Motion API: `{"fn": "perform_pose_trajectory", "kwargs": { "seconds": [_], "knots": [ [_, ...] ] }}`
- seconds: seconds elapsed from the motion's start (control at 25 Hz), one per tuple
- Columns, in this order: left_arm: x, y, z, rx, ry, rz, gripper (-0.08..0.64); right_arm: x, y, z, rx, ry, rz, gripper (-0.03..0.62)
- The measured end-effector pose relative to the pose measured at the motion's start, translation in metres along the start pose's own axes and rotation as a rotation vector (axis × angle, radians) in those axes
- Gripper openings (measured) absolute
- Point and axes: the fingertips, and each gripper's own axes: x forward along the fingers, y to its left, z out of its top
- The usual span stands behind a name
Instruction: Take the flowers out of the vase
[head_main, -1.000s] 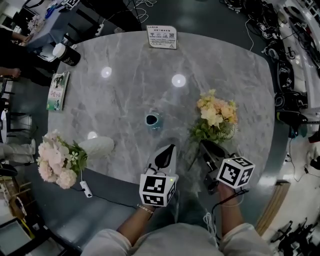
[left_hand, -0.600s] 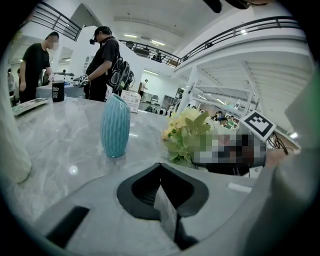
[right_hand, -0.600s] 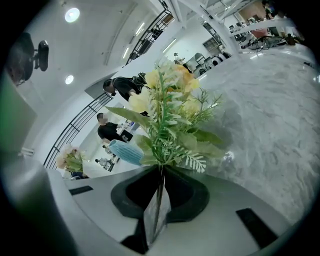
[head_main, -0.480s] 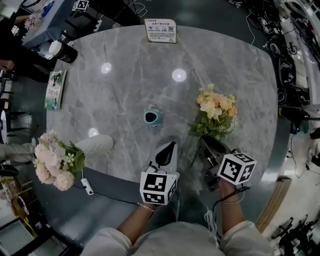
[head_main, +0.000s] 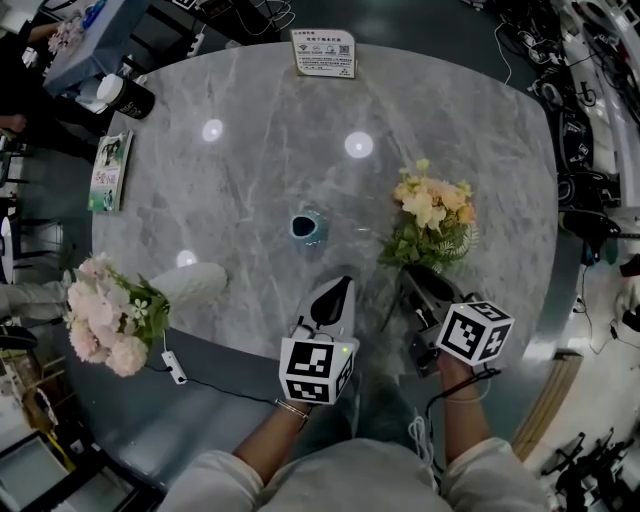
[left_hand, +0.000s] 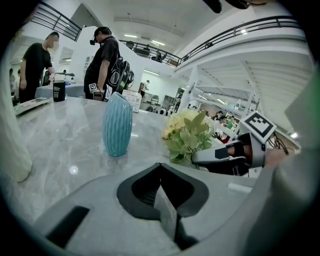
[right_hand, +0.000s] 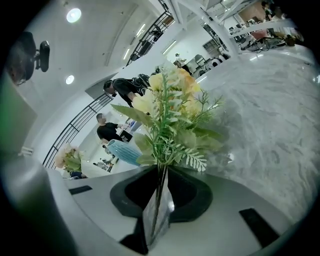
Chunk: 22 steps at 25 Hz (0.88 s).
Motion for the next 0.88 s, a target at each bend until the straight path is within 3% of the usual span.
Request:
{"fn": "perform_pose_trajectory", "kwargs": {
  "seconds": [0.88],
  "knots": [
    [-0.018,-0.009,0.001,0.019,-0.024,-0.011,0.009,-0.022,0.004,-0.007,-0.035,-0.028,-0.060,0.092]
  ]
}}
